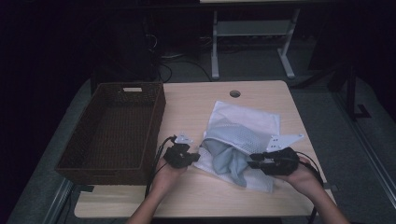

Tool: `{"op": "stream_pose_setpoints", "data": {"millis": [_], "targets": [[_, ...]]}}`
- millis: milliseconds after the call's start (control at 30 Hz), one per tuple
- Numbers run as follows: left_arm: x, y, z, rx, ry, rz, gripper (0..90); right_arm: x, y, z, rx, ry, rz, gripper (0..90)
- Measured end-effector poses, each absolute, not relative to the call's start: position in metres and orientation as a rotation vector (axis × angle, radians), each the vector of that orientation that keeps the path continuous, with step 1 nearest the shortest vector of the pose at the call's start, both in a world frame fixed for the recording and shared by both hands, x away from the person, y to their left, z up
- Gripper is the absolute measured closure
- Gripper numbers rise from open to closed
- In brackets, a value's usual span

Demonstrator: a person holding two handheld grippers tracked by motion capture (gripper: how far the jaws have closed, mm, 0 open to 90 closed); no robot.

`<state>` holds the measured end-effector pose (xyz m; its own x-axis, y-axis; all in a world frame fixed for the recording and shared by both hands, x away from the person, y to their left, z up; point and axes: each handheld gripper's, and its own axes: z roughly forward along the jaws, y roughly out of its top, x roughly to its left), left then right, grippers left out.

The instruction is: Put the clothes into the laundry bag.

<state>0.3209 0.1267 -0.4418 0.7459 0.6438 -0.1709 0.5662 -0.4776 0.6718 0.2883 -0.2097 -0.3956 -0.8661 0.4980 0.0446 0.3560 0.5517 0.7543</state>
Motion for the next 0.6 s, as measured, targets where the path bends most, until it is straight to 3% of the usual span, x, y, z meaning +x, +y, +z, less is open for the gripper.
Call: {"op": "stream_pose_setpoints", "data": {"millis": [267,467,600], "targets": [[0.285,0.140,-0.443,2.207,0.898,0.125,87.5,0.308,-0.175,-0.400,0.672,2.607,1.171,59.8],[0.278,0.130,-0.430,2.178,0.840,0.125,58.1,0.305,-0.174,-0.405,0.684,2.621,1.172,58.6],[0.278,0.106,-0.427,2.200,0.757,0.119,47.1,0.306,-0.179,-0.407,0.696,2.613,1.158,57.9]]}}
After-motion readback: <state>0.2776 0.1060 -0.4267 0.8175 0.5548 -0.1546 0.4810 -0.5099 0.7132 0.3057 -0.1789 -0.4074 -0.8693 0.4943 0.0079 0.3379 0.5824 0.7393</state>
